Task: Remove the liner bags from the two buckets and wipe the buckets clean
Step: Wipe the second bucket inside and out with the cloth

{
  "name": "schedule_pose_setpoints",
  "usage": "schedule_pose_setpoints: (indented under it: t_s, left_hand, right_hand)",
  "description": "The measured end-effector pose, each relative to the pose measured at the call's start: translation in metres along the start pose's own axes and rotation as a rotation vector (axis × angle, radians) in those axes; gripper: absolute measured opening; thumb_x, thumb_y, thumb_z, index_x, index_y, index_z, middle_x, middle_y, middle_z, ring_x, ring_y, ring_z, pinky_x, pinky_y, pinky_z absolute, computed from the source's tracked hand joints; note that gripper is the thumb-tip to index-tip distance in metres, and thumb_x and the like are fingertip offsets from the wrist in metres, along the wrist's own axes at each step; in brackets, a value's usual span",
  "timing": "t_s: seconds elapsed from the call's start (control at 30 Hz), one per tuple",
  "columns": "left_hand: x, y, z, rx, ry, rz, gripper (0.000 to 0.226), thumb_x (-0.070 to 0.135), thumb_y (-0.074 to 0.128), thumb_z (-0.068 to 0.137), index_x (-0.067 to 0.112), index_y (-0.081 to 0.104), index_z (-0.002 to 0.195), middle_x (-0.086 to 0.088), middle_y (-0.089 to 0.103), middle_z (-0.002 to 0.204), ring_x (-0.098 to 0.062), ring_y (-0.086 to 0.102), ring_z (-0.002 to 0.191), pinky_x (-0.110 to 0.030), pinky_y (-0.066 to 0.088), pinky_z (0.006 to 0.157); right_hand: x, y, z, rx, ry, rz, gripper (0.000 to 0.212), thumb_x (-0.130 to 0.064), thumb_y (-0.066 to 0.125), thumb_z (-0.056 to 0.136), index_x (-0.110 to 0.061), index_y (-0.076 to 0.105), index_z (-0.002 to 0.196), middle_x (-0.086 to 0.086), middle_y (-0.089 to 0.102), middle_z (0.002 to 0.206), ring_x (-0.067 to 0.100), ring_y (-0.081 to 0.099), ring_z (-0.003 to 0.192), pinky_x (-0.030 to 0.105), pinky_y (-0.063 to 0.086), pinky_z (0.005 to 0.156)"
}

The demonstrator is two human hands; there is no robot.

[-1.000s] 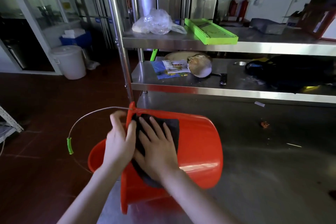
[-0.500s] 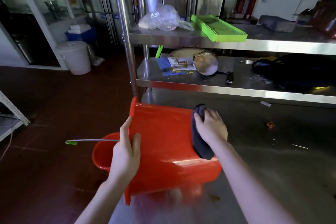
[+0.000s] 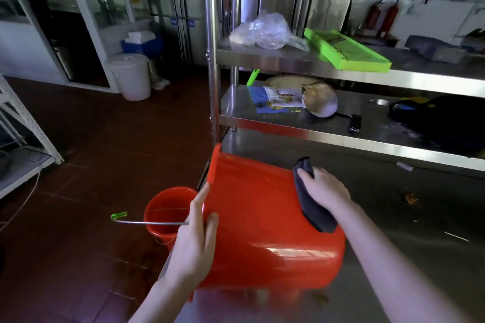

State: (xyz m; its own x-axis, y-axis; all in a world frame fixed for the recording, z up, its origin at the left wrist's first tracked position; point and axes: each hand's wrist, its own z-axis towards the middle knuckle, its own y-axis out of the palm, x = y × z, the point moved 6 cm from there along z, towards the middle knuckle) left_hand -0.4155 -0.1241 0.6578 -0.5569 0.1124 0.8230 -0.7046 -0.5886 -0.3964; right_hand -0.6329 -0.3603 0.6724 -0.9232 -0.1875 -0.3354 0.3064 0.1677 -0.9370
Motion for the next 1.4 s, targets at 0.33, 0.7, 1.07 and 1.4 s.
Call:
schedule_pose_setpoints:
  t_s: [0.33, 0.7, 1.07, 1.4]
  left_hand:
    - [-0.003, -0.016, 0.021, 0.009, -0.008, 0.088, 0.049, 0.025, 0.045, 0.102, 0.049, 0.031, 0.141, 0.025, 0.054, 0.076, 0.008, 0.056, 0.058, -0.008, 0.045, 0.059]
    - [0.013, 0.000, 0.096, -0.048, -0.237, 0.063, 0.029, 0.034, 0.043, 0.099, 0.042, 0.046, 0.127, -0.004, 0.067, 0.081, -0.017, 0.059, 0.057, -0.035, 0.050, 0.054]
    - [0.077, -0.031, 0.101, 0.001, 0.204, 0.478, 0.054, 0.038, 0.062, 0.088, 0.049, 0.041, 0.137, 0.005, 0.063, 0.064, -0.018, 0.062, 0.055, -0.035, 0.056, 0.060]
    - [0.089, -0.023, 0.054, -0.048, 0.463, 0.650, 0.050, 0.059, 0.056, 0.081, 0.033, 0.058, 0.123, 0.016, 0.071, 0.097, 0.002, 0.067, 0.073, -0.021, 0.056, 0.059]
  right_hand:
    - [-0.159, 0.023, -0.051, 0.172, -0.666, 0.001, 0.052, -0.057, 0.042, 0.094, -0.026, 0.052, 0.135, -0.004, 0.046, 0.148, 0.023, 0.043, 0.136, 0.041, 0.035, 0.109]
    - [0.011, 0.050, -0.130, 0.440, -0.560, -0.091, 0.059, -0.060, 0.039, 0.095, -0.033, 0.037, 0.147, -0.011, 0.015, 0.161, 0.018, 0.009, 0.150, 0.056, 0.023, 0.115]
    - [0.036, 0.043, -0.092, 0.088, -0.430, 0.143, 0.049, -0.036, 0.055, 0.095, -0.040, 0.041, 0.142, -0.019, 0.027, 0.155, 0.015, 0.045, 0.133, 0.038, 0.048, 0.098]
    - [-0.068, -0.043, -0.084, 0.311, -0.319, 0.708, 0.057, -0.058, 0.045, 0.094, -0.028, 0.039, 0.143, -0.001, 0.048, 0.140, 0.015, 0.051, 0.124, 0.022, 0.040, 0.090]
